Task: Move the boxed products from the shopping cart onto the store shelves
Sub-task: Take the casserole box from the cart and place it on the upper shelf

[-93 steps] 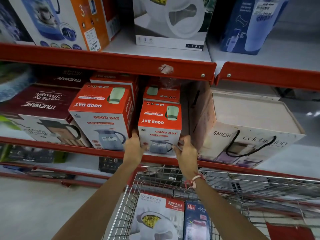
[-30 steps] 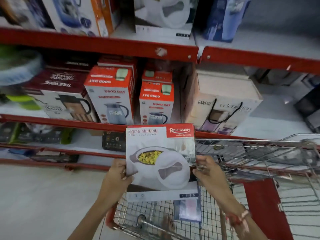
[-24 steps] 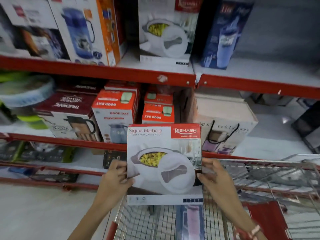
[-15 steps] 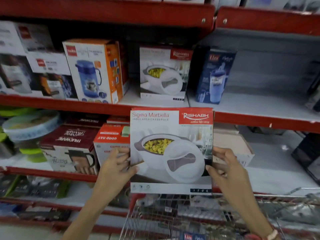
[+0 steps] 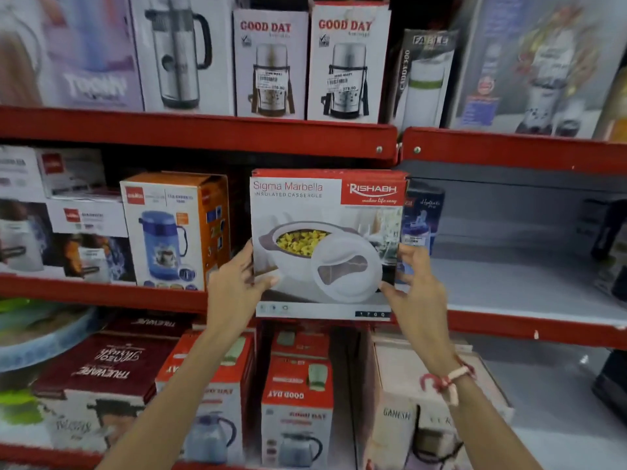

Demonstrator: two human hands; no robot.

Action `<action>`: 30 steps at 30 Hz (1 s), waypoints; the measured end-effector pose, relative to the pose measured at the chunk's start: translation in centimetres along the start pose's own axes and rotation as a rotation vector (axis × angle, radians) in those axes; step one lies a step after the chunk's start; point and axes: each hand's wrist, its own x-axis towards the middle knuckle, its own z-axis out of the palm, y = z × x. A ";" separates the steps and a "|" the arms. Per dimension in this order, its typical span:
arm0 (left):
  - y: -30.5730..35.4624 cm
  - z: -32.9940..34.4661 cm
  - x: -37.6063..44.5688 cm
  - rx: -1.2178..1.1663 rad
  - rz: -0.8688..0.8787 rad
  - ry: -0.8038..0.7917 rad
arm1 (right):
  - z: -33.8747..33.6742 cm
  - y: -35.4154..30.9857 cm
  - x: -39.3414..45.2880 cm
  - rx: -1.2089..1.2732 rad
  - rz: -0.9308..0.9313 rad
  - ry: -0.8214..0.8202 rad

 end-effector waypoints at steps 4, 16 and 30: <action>-4.4 0.8 3.8 0.185 0.016 0.065 | 3.1 1.5 3.0 0.067 -0.010 0.028; -9.1 2.2 4.3 0.267 -0.148 0.011 | 7.5 6.2 2.2 0.018 0.092 -0.022; -6.6 3.5 -5.1 0.293 0.085 0.063 | 4.2 6.9 -6.7 0.086 0.013 -0.047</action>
